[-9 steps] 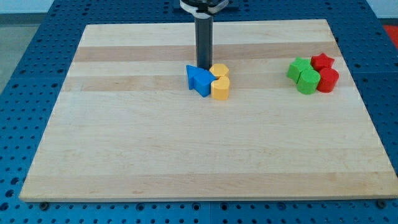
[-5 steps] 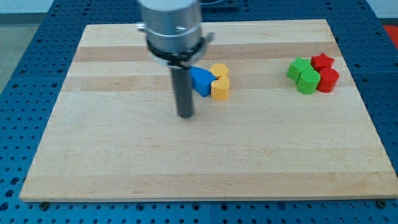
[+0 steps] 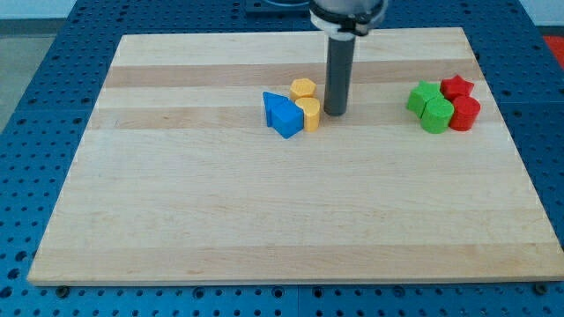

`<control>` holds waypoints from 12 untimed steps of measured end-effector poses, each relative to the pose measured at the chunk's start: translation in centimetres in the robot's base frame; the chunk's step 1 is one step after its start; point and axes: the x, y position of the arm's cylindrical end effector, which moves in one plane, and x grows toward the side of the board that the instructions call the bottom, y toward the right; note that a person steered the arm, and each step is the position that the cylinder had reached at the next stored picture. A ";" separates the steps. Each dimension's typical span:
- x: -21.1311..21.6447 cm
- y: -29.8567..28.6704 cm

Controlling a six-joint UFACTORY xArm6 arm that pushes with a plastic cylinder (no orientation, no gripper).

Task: Place the yellow heart above the blue blocks

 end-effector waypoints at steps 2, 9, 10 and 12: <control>2.2 -5.8; -11.3 -11.9; -11.2 -11.6; -14.1 -11.6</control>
